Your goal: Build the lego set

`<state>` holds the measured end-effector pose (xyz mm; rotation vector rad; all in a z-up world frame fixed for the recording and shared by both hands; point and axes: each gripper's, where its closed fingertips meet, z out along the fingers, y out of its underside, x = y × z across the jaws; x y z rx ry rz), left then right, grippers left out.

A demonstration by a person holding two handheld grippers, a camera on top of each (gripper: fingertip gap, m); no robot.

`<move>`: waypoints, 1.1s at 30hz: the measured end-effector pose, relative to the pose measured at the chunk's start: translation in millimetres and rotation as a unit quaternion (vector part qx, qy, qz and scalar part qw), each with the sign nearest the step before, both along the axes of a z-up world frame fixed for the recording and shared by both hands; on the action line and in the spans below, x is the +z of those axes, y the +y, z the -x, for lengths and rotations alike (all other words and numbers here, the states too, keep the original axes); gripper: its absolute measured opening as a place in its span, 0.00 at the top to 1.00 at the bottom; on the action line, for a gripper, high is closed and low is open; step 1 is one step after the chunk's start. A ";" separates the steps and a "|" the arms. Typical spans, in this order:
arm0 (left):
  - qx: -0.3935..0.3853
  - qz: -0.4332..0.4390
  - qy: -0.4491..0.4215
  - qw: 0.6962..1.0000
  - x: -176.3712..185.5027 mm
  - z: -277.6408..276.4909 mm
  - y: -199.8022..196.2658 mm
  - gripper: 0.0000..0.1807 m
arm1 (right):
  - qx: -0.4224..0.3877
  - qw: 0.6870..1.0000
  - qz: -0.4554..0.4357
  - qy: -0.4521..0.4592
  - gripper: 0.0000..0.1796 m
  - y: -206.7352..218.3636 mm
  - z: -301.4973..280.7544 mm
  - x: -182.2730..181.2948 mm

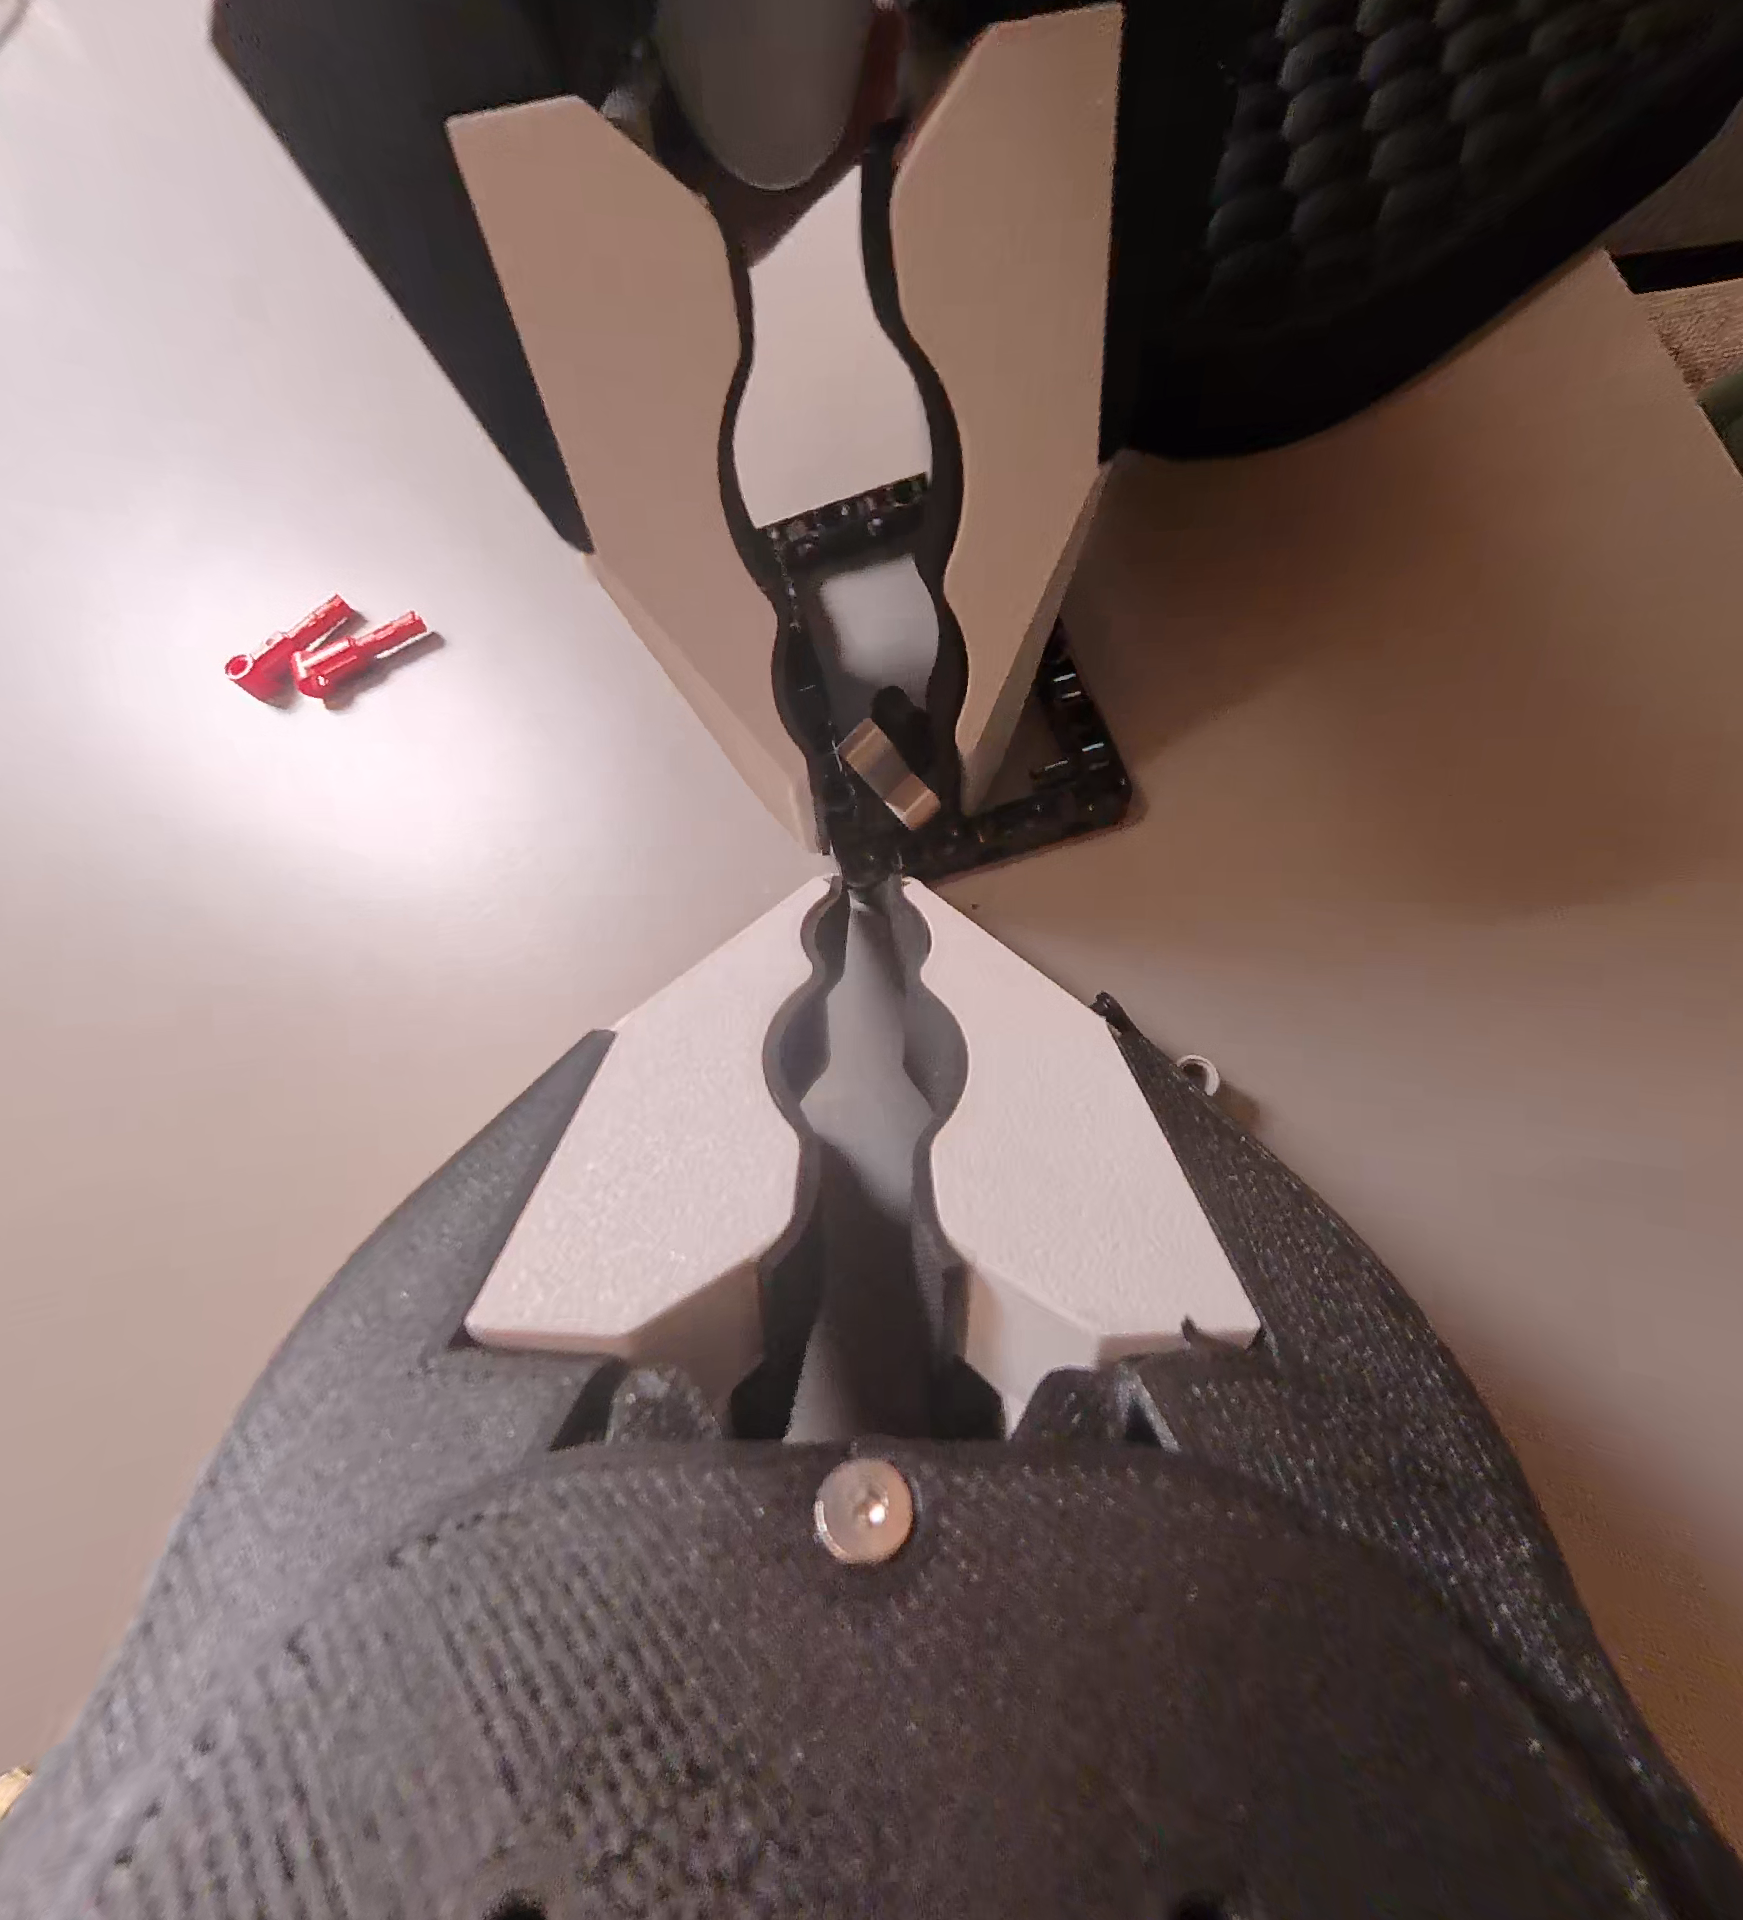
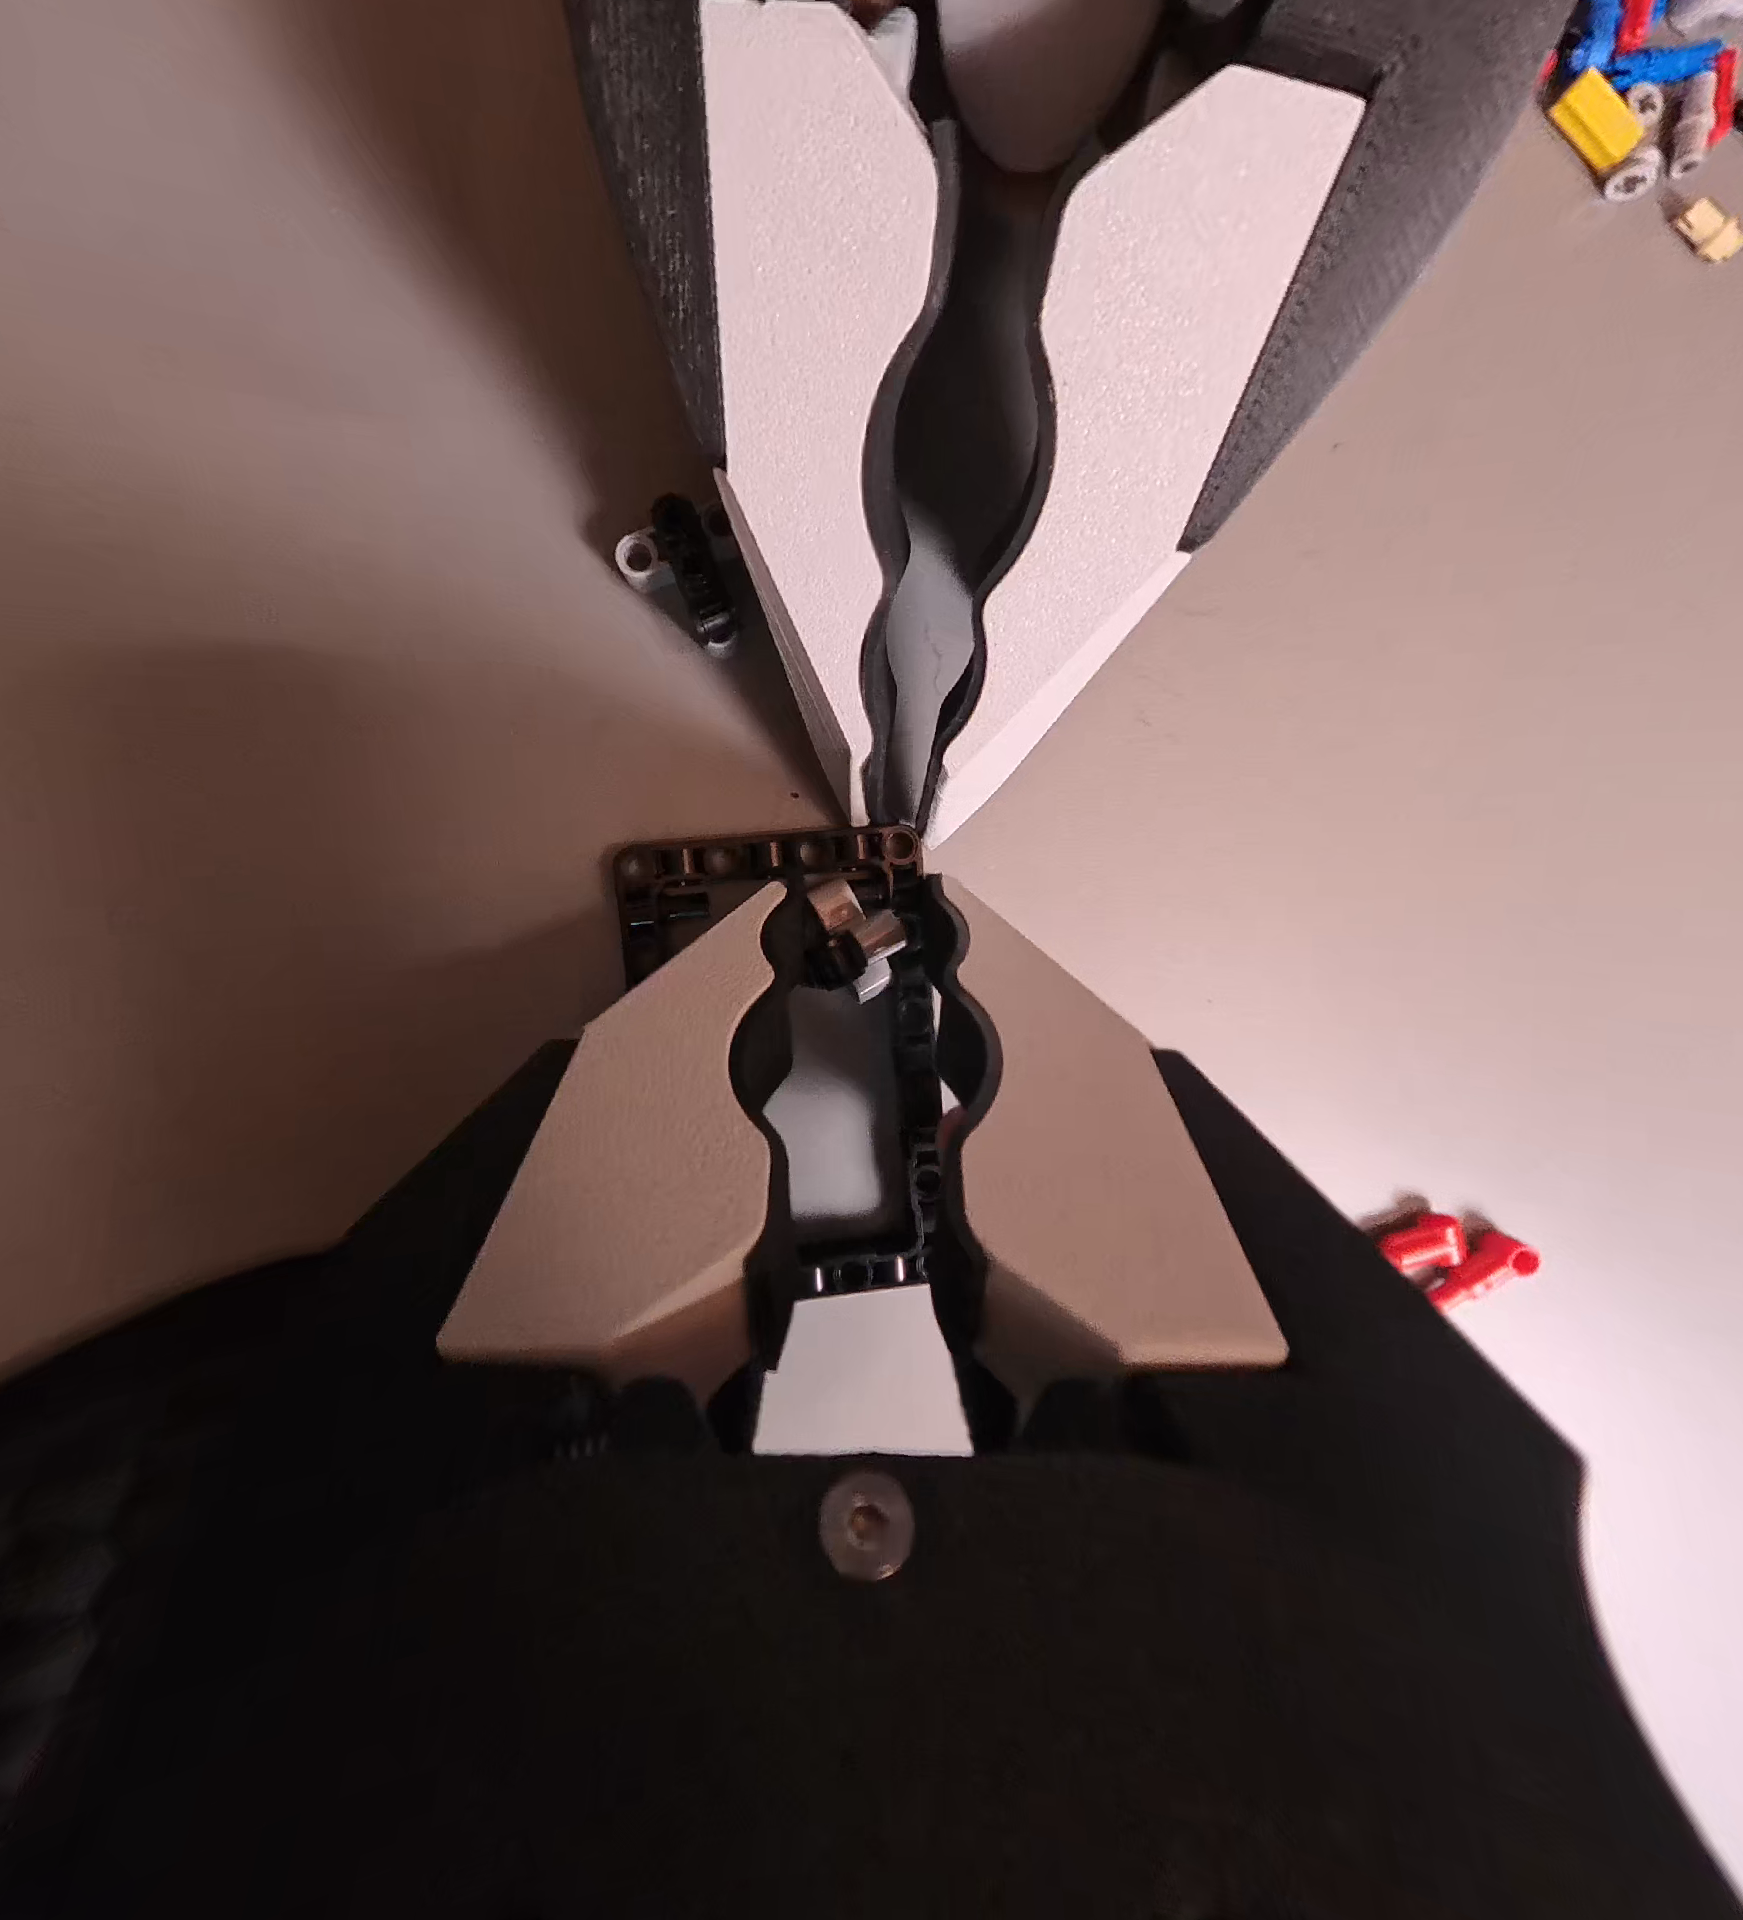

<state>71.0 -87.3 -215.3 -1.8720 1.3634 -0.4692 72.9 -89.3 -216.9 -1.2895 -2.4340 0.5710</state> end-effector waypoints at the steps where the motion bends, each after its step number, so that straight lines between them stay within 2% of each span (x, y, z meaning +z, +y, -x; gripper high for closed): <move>1: 0.003 0.003 -0.002 1.000 0.1 0.2 0.7 0.97 | -0.009 1.000 -0.001 0.004 0.88 0.5 0.5 0.0; 6: 0.008 0.022 -0.031 0.999 5.5 2.2 1.4 0.81 | -0.032 0.999 0.014 0.016 0.78 -2.6 -3.4 1.5; 9: 0.010 0.037 -0.049 0.998 10.2 3.4 2.0 0.79 | -0.034 0.998 0.037 0.032 0.76 -7.8 -6.6 10.0; 15: -0.006 0.070 -0.064 0.995 15.3 -1.7 -8.8 0.72 | -0.010 0.999 0.023 0.035 0.76 -11.4 -18.8 15.4; 19: -0.010 0.112 -0.044 0.993 10.9 -12.0 -24.0 0.57 | 0.049 0.997 -0.026 0.054 0.82 -10.6 -23.8 23.4; 22: -0.007 0.110 -0.009 0.994 1.6 -19.0 -30.2 0.51 | 0.098 0.993 -0.053 0.049 0.84 -12.7 -24.0 22.0; 24: -0.003 0.098 0.005 0.995 -2.8 -21.7 -30.1 0.52 | 0.124 0.989 -0.073 0.039 0.84 -10.2 -23.9 17.6; 28: 0.013 0.081 -0.002 0.997 -2.4 -21.7 -22.1 0.62 | 0.145 0.987 -0.057 0.033 0.87 -15.1 -22.1 9.2; 33: 0.018 0.067 -0.010 0.998 -0.8 -21.7 -17.4 0.70 | 0.104 0.993 -0.038 0.037 0.91 -15.3 -21.1 7.9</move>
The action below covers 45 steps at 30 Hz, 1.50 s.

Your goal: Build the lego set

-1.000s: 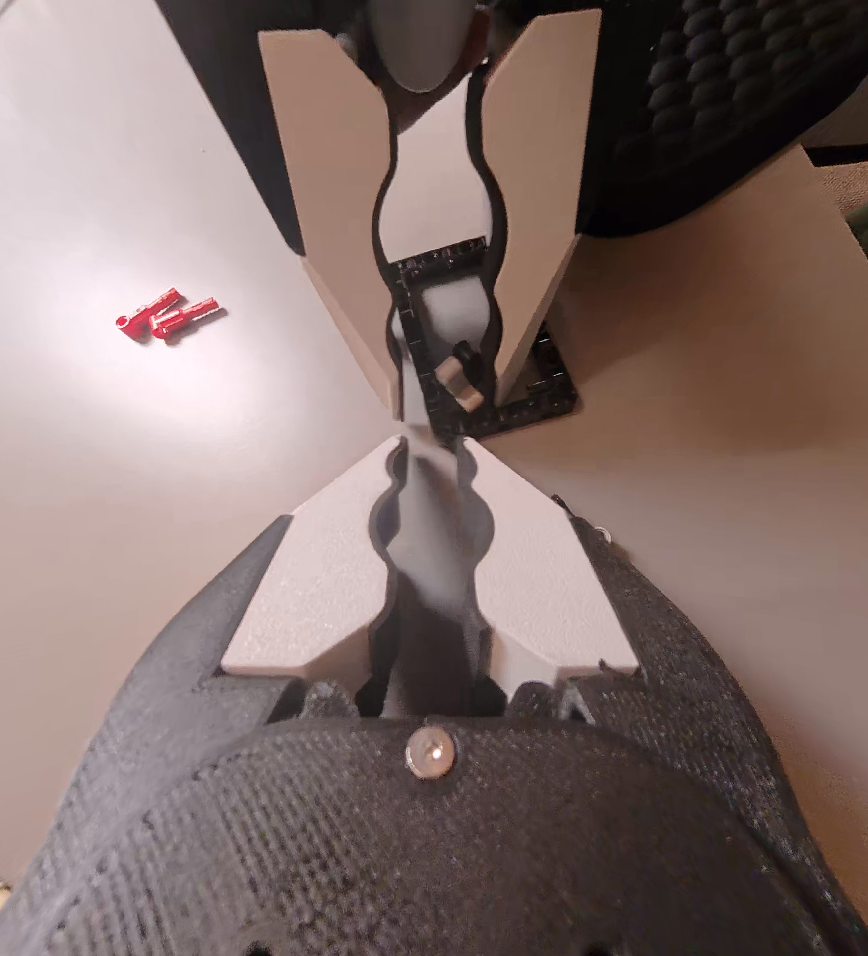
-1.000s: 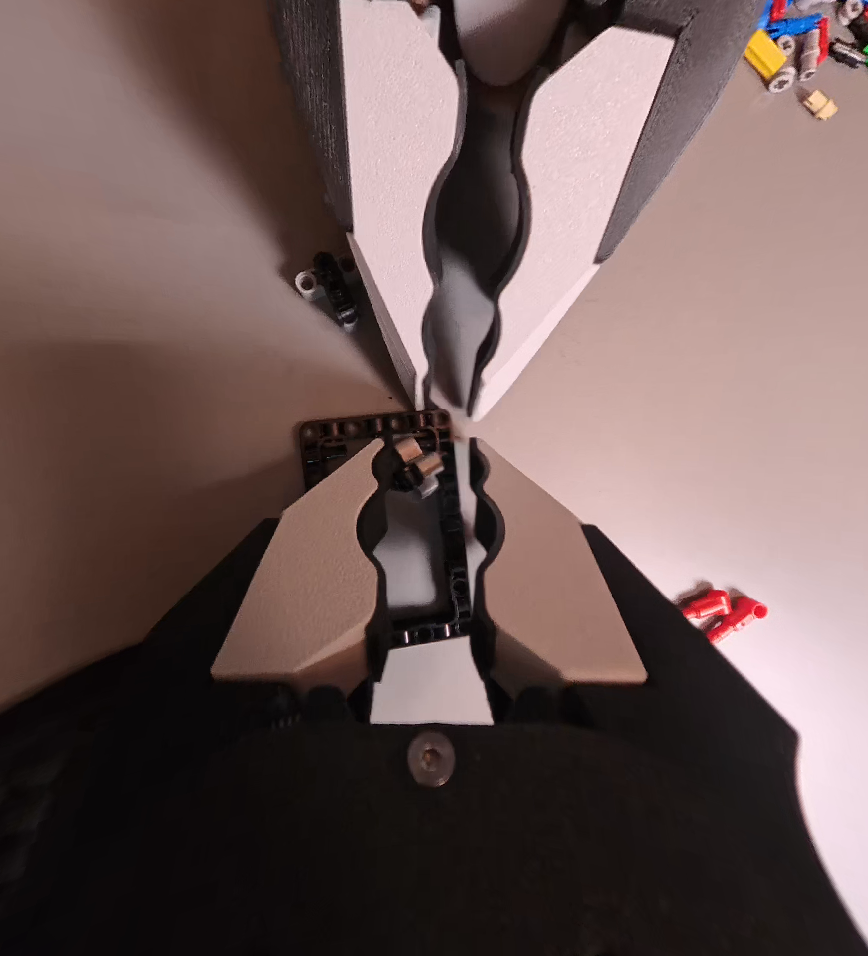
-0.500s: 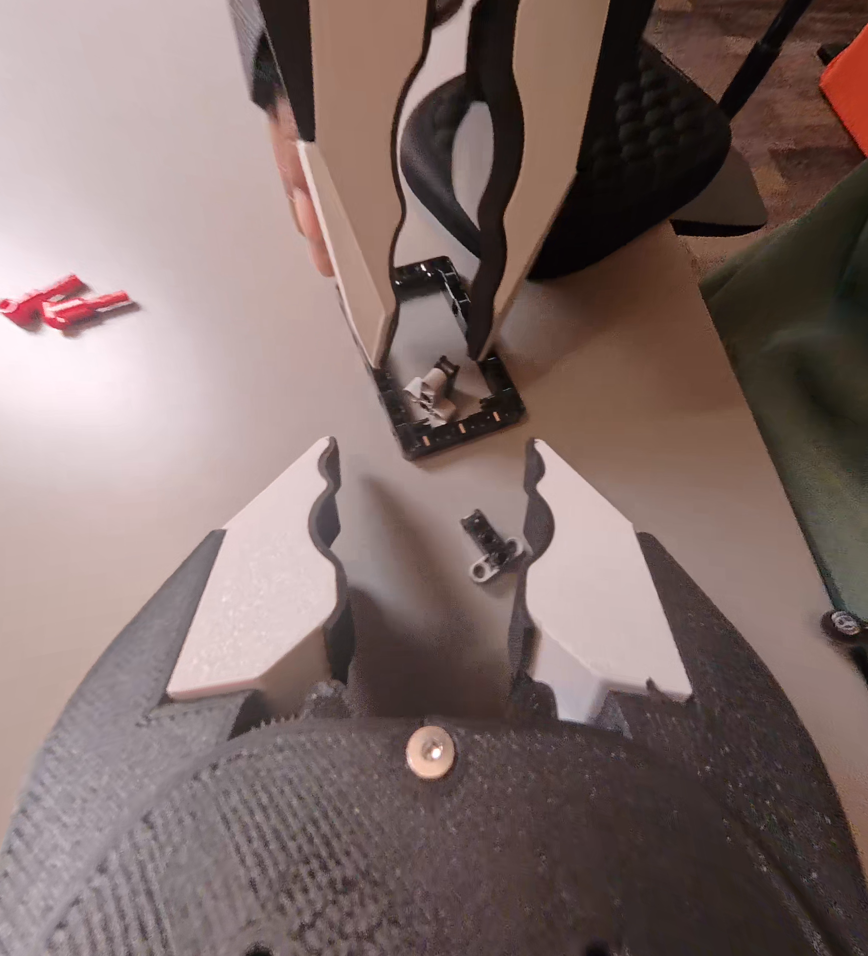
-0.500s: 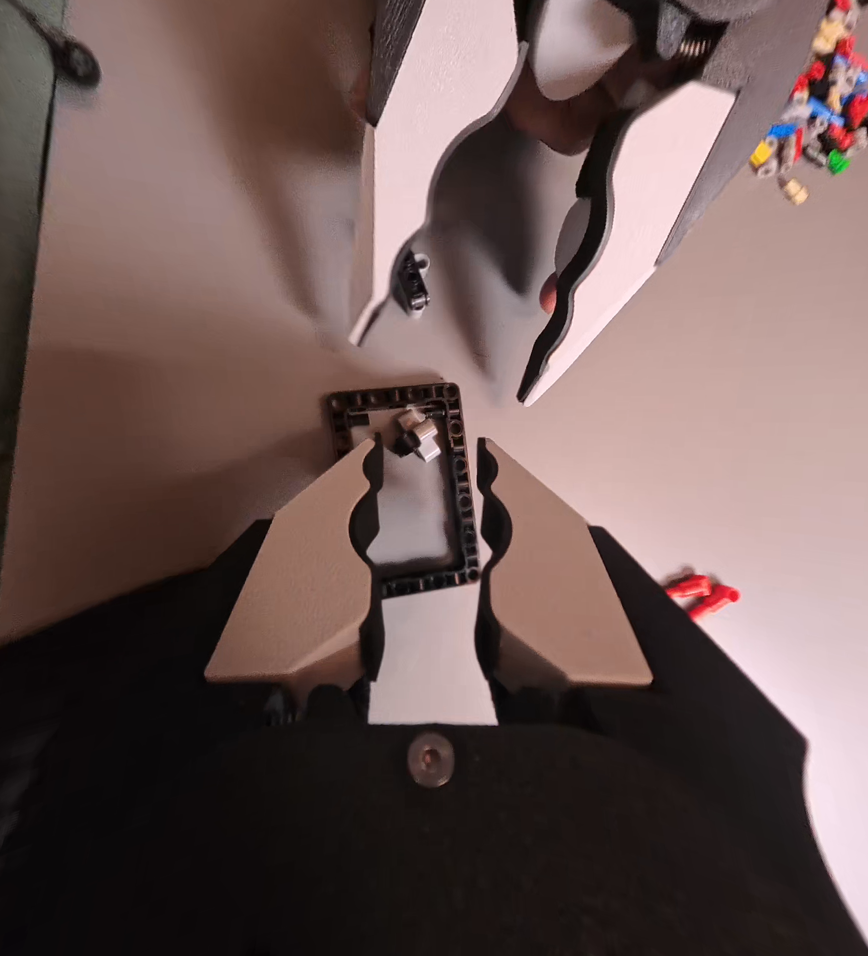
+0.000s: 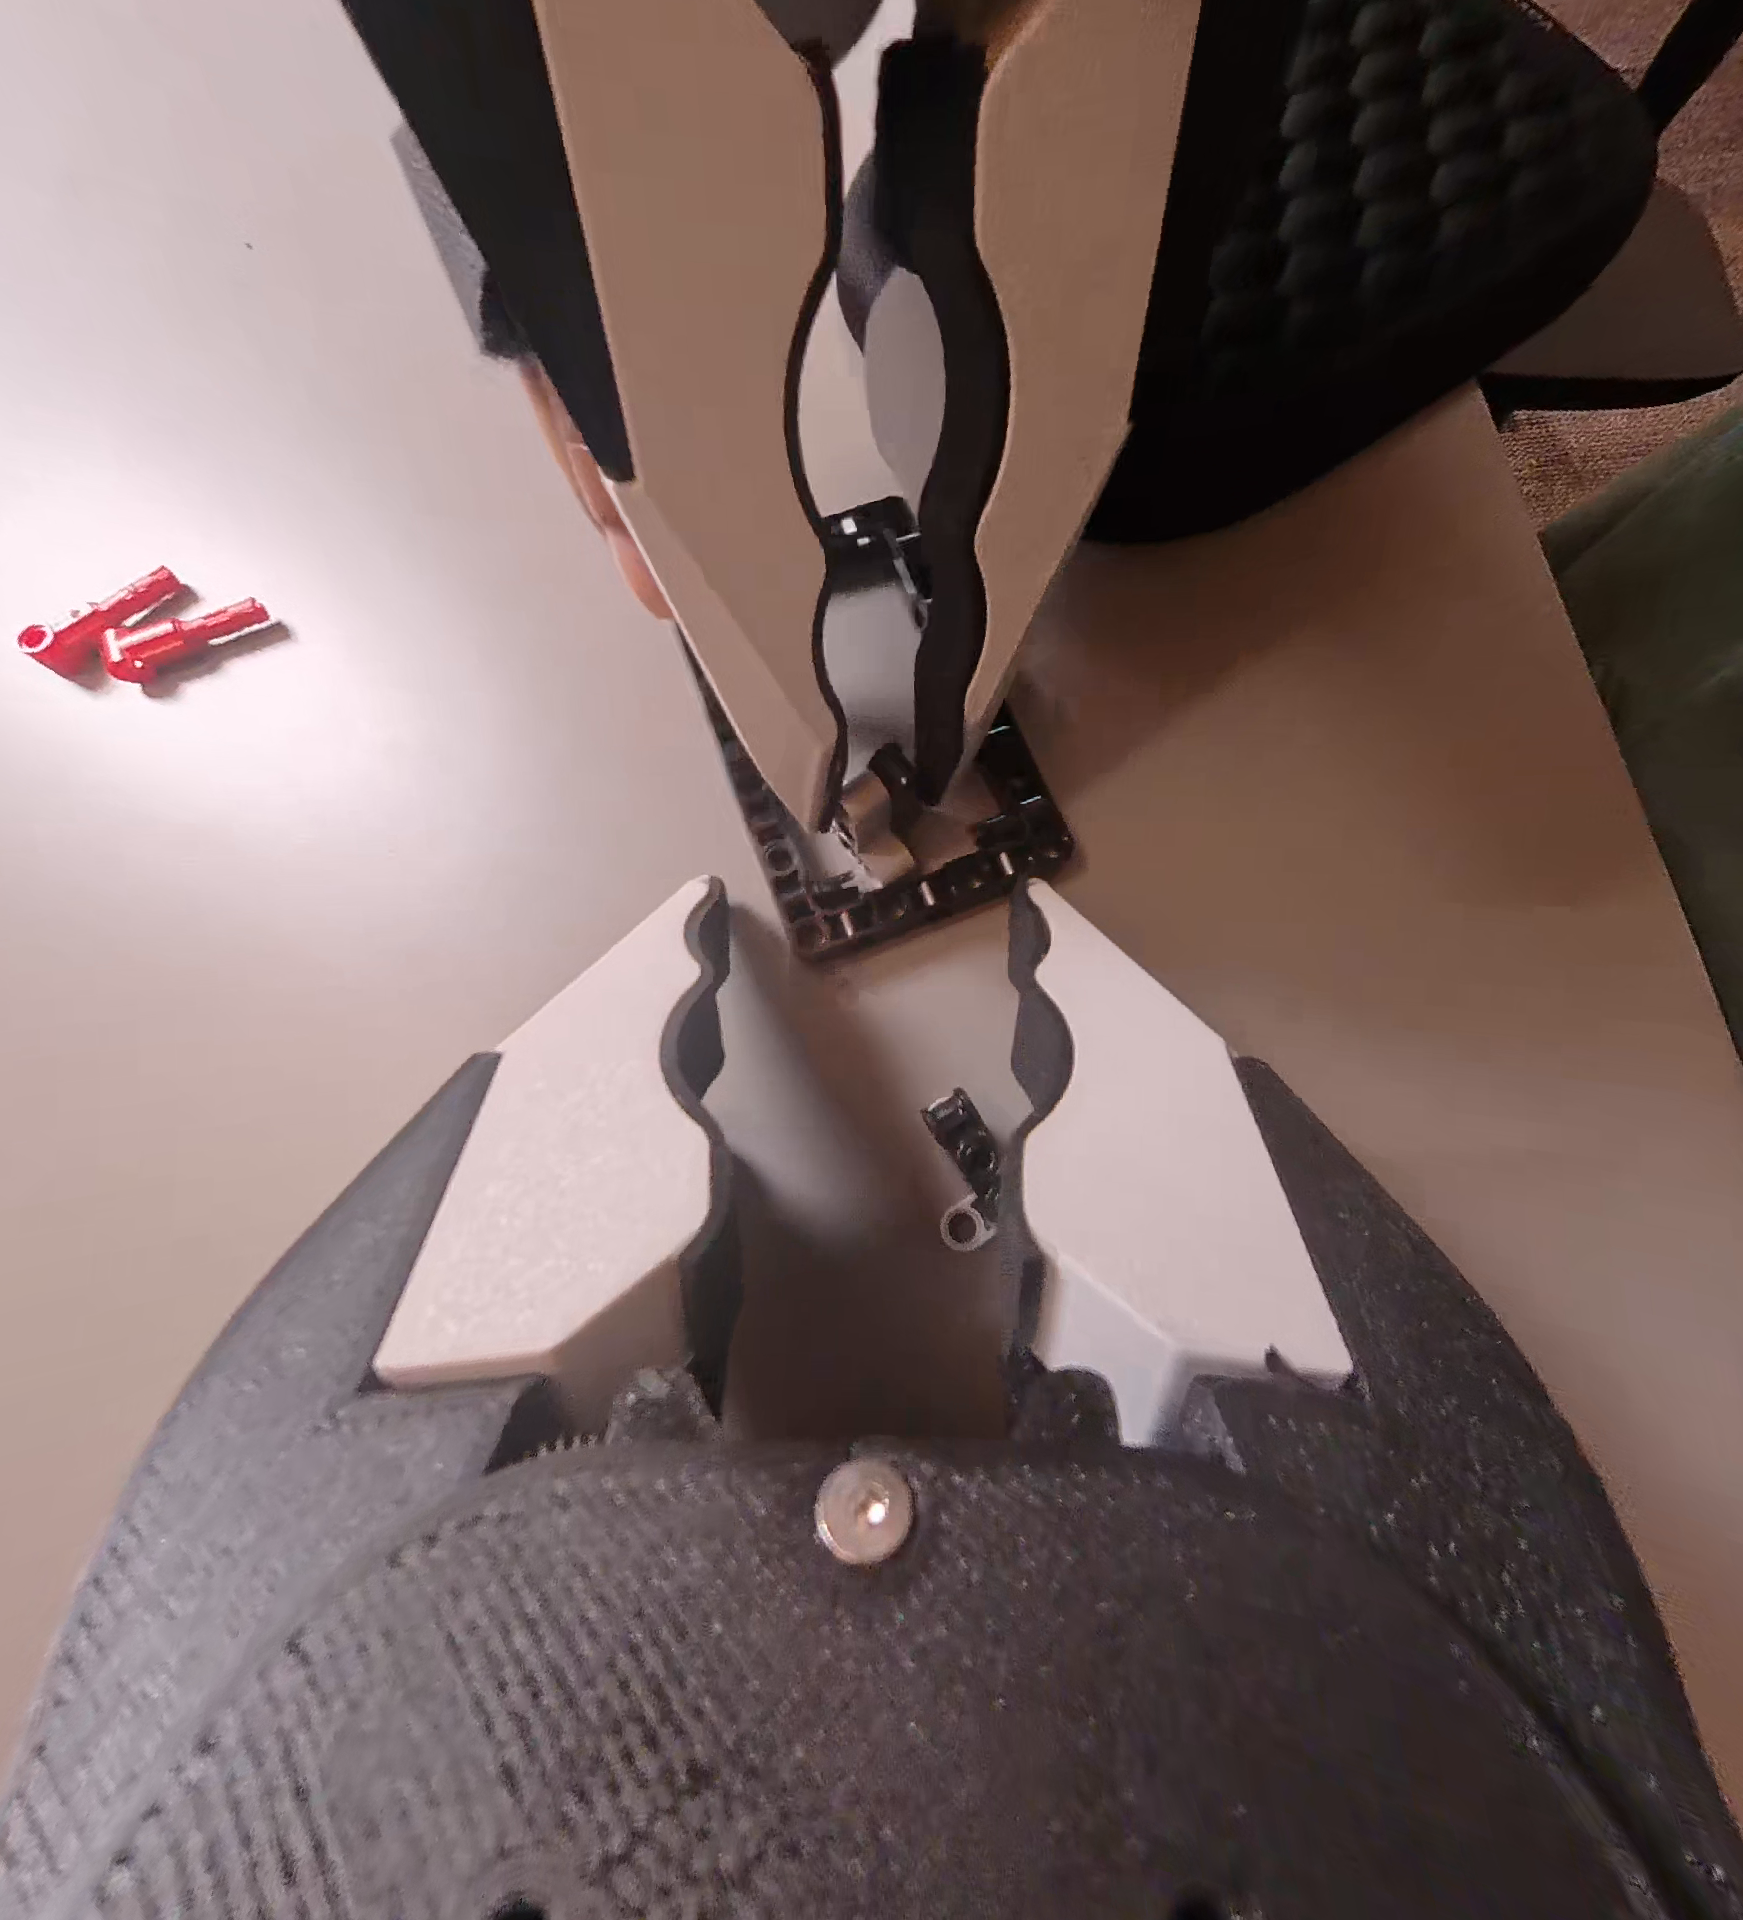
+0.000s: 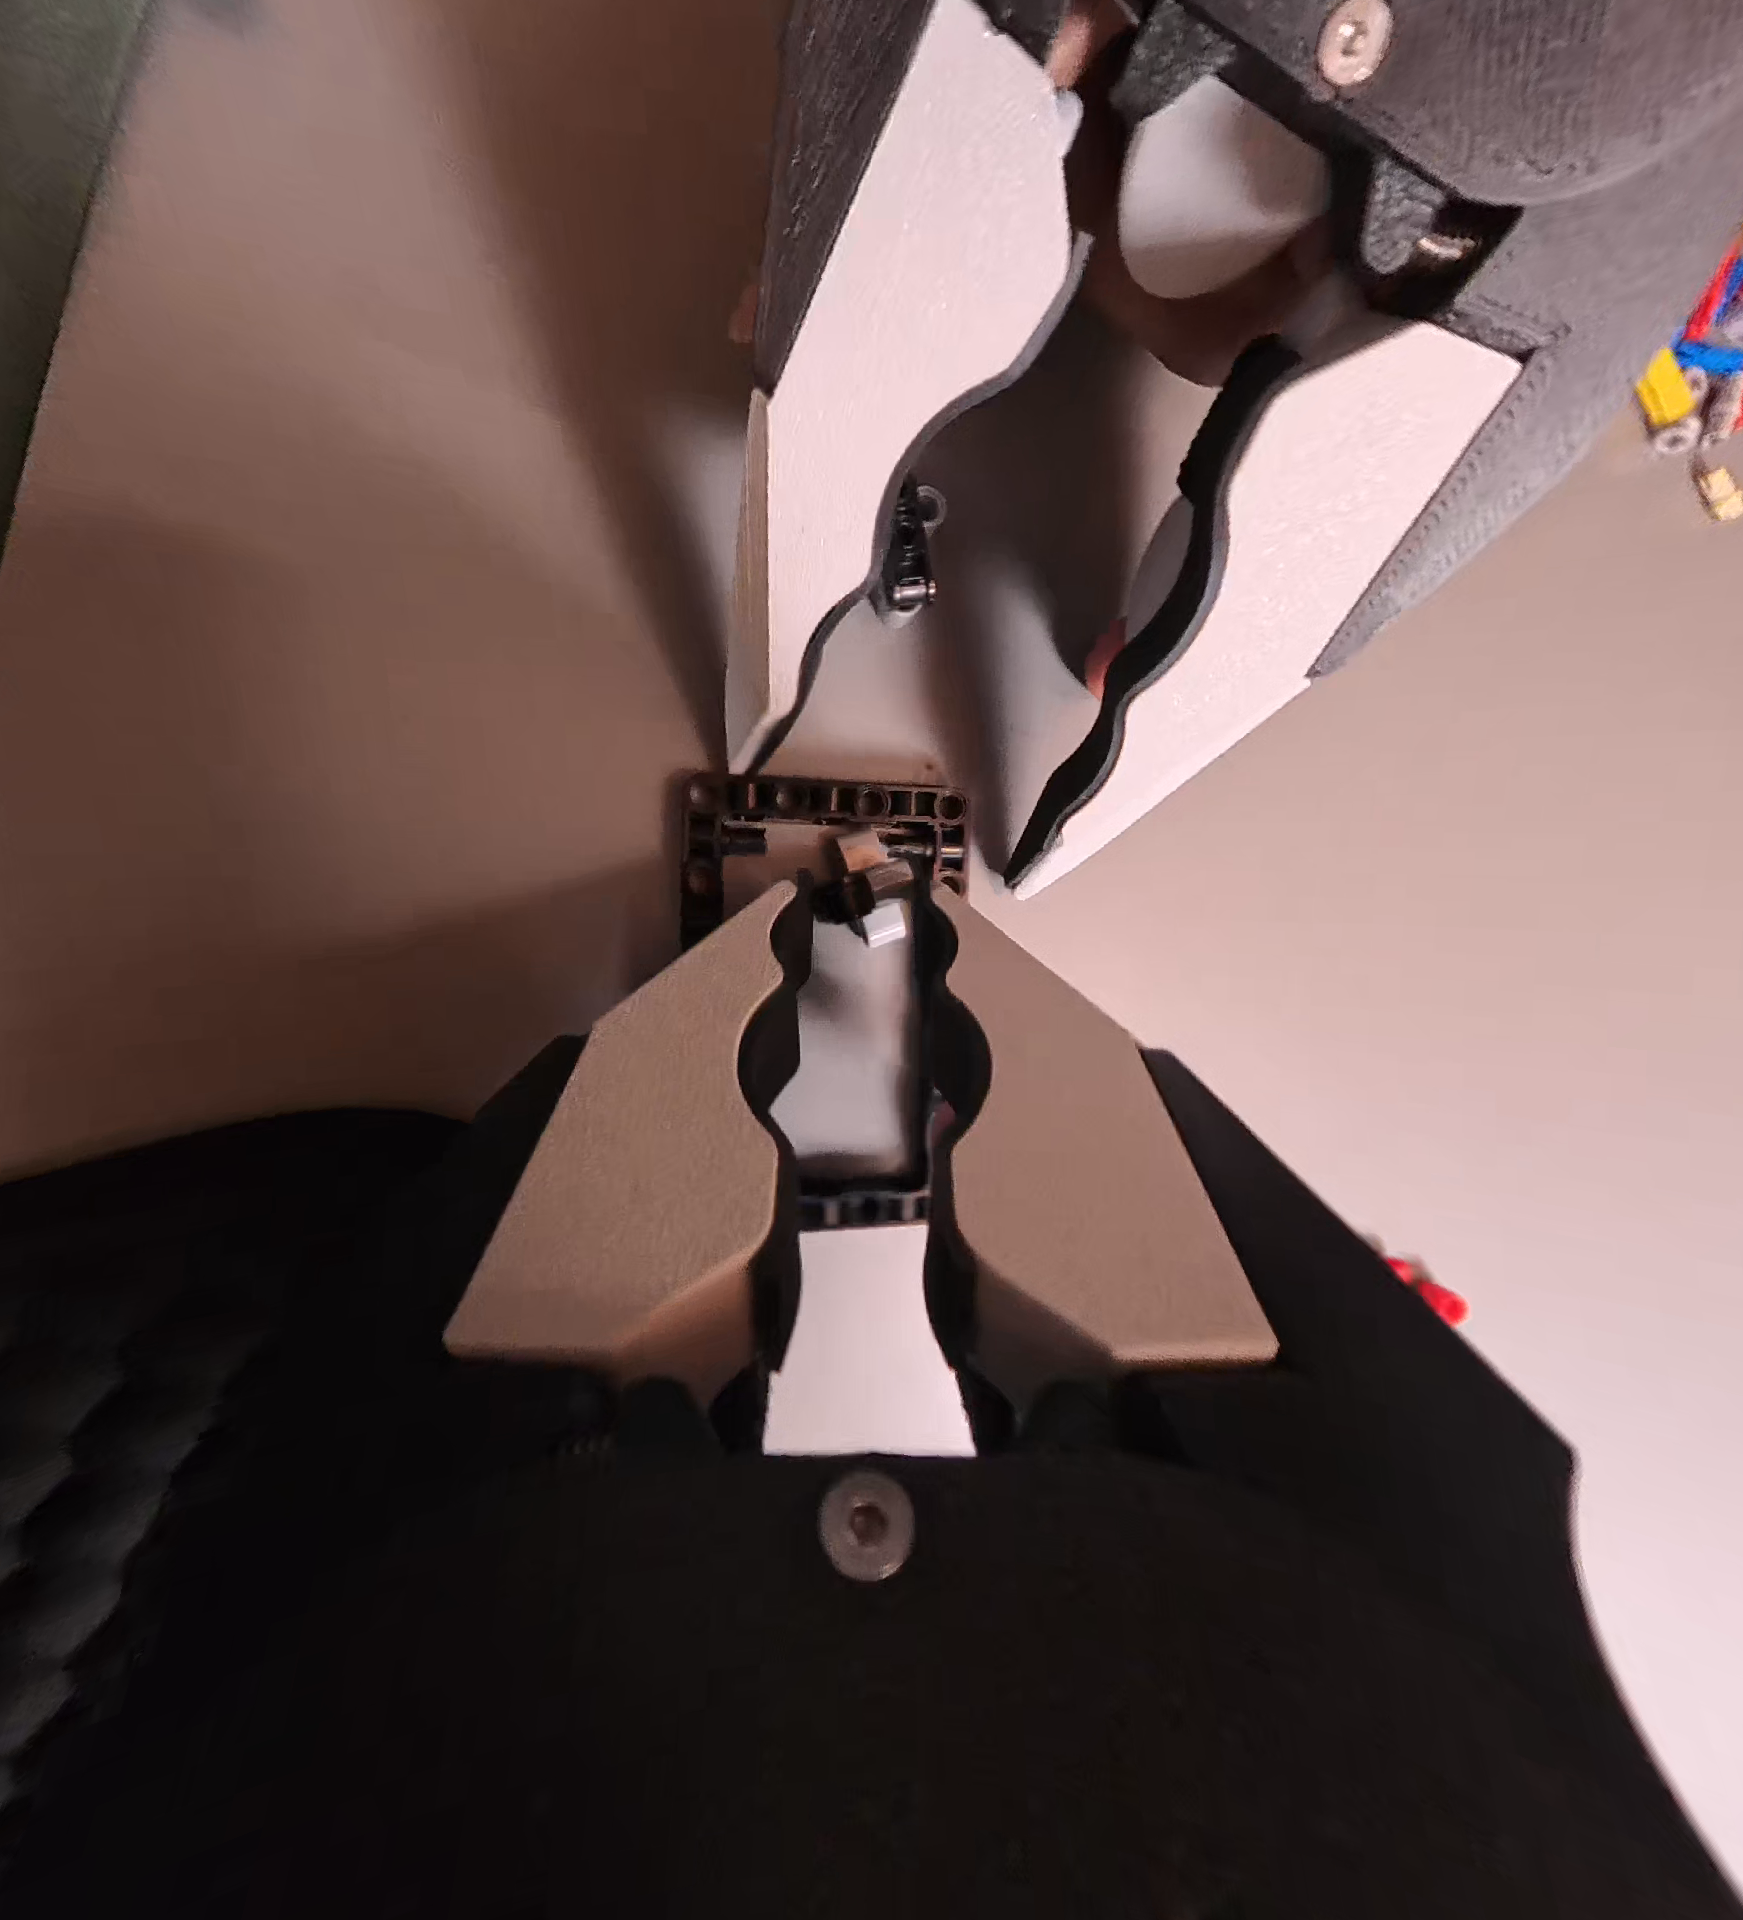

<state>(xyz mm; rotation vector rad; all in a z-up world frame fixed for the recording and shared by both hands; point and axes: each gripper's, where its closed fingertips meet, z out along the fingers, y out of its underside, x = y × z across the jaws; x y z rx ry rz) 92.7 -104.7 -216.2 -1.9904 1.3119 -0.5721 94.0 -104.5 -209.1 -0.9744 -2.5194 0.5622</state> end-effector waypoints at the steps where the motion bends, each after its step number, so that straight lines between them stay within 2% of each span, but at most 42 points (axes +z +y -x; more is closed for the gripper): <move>1: 0.001 -0.003 -0.001 1.000 0.3 0.2 0.9 0.73 | -0.018 1.000 0.008 0.004 0.90 0.1 0.9 0.0; 5: 0.005 -0.012 -0.001 1.000 0.8 1.6 3.5 0.74 | -0.073 0.997 0.019 0.008 0.91 1.2 2.0 0.1; 11: 0.005 -0.002 -0.012 1.000 1.7 3.0 4.0 0.74 | -0.084 0.996 -0.003 0.012 0.91 5.7 8.8 0.5; 31: -0.001 -0.014 -0.002 1.000 0.7 0.2 0.7 0.75 | -0.182 0.981 0.034 0.051 0.91 8.4 13.2 0.3; 33: 0.004 -0.012 0.000 1.000 0.5 -0.4 1.0 0.75 | -0.165 0.985 0.010 0.059 0.91 8.7 11.7 0.3; 39: 0.002 -0.012 -0.001 1.000 0.6 -0.4 1.3 0.75 | -0.185 0.981 0.018 0.054 0.91 9.0 11.9 -0.3; 45: -0.015 -0.012 -0.003 1.000 0.6 -0.6 -0.4 0.75 | -0.149 0.988 -0.007 0.039 0.90 7.1 13.3 -3.1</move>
